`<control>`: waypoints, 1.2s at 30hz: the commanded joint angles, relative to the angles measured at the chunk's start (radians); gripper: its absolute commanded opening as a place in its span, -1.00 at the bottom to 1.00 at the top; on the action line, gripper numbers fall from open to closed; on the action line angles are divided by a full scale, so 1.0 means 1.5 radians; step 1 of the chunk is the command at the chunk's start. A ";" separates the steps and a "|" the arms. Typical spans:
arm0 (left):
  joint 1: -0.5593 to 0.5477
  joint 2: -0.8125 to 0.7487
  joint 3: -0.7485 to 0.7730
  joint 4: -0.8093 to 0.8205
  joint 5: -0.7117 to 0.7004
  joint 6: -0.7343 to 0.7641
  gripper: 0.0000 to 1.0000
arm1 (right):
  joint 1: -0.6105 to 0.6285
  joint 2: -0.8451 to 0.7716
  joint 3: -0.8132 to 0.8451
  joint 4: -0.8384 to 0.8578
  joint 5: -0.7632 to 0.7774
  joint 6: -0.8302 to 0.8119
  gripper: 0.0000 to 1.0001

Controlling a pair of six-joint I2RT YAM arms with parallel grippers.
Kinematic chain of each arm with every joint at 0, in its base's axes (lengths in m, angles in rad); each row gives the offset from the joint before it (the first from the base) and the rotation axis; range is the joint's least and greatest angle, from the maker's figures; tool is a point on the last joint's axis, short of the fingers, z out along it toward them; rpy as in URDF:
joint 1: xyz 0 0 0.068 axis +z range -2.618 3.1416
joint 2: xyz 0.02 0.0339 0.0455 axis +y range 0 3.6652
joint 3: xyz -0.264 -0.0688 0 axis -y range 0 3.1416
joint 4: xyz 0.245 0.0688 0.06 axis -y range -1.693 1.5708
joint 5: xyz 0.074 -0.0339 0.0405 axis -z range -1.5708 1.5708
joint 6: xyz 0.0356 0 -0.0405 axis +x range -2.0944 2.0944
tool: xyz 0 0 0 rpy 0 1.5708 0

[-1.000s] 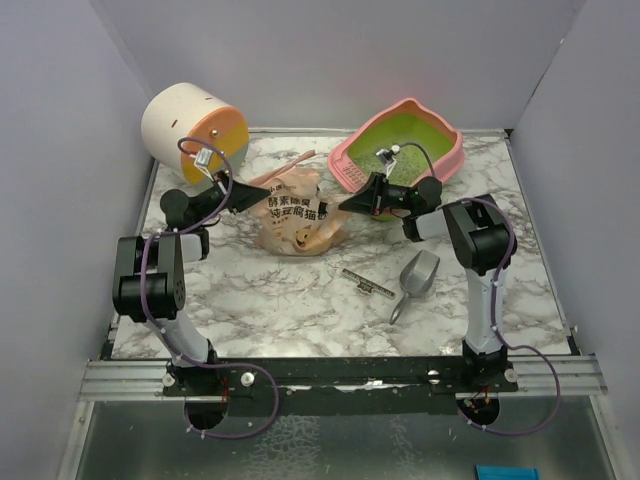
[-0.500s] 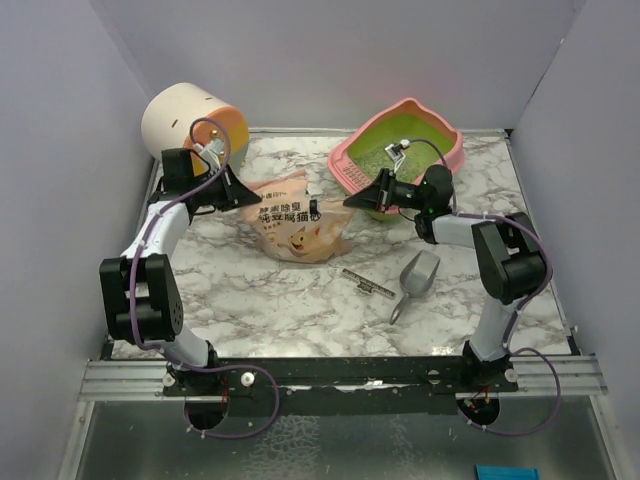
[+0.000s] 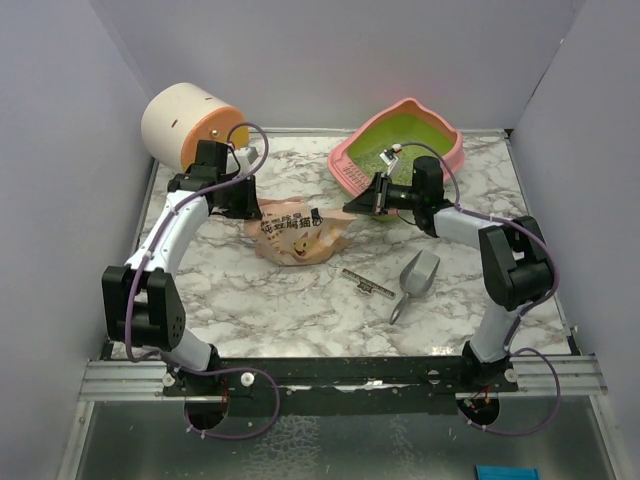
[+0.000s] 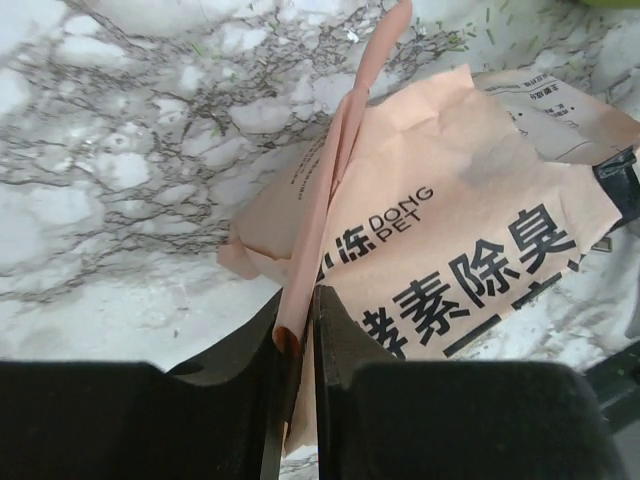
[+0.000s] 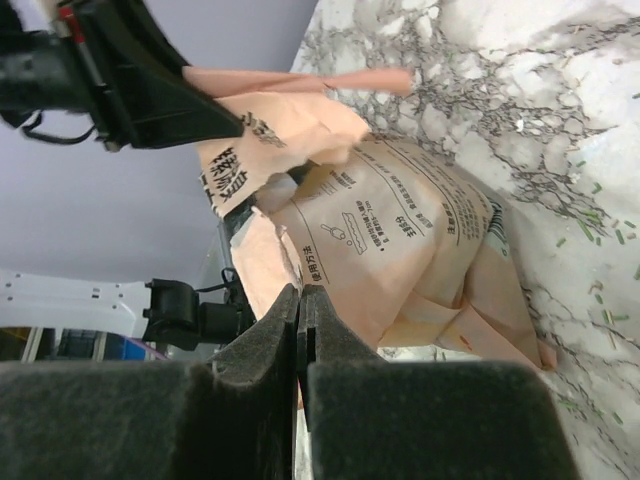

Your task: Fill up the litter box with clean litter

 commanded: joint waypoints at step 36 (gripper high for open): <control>-0.200 -0.189 -0.220 0.408 0.117 0.560 0.26 | 0.016 -0.053 -0.002 -0.115 0.036 -0.107 -0.98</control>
